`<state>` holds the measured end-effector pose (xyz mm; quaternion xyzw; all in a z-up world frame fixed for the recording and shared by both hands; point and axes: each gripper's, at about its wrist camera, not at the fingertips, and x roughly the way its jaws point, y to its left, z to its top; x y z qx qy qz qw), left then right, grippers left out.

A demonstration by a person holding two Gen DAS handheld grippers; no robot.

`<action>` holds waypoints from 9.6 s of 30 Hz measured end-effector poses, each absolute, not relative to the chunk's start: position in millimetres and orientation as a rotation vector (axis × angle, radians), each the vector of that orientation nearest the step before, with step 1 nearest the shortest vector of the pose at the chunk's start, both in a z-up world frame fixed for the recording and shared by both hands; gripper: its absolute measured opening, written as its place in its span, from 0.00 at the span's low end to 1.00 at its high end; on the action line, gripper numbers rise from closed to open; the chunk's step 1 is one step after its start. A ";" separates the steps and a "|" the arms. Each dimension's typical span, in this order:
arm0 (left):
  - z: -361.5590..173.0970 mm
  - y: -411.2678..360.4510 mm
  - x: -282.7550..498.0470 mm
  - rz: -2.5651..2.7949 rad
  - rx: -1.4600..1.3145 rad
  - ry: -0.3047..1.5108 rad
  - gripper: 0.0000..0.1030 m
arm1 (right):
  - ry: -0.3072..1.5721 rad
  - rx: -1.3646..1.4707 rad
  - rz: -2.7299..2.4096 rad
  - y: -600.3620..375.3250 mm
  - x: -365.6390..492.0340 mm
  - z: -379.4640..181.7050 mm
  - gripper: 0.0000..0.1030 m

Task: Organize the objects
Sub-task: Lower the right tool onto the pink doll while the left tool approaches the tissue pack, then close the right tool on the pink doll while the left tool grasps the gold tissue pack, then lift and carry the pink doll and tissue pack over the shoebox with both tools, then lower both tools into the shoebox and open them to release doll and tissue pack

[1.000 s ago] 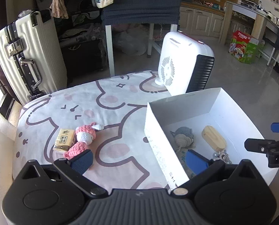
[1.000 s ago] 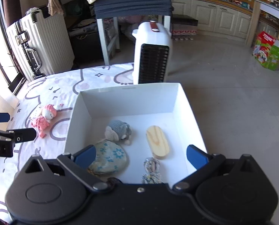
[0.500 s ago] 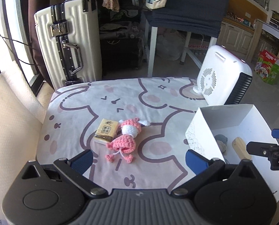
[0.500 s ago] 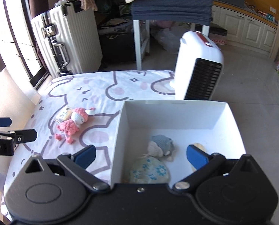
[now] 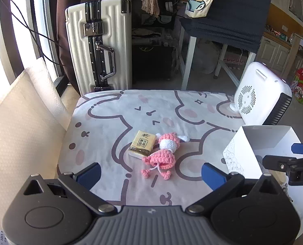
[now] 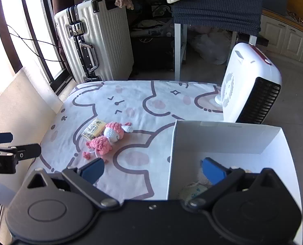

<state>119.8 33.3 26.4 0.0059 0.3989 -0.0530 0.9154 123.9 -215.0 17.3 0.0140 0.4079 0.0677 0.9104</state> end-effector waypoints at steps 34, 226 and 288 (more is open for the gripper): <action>-43.1 65.0 241.7 -0.272 0.160 0.797 0.82 | 1.023 0.354 0.071 -161.0 247.1 -71.2 0.87; 69.9 -120.1 80.4 -0.406 0.017 0.682 0.51 | 0.733 0.010 0.187 -371.6 81.4 76.9 0.28; -95.2 -290.6 91.1 -0.527 0.192 1.277 0.71 | 1.324 -0.111 0.064 -415.8 129.3 -74.6 0.36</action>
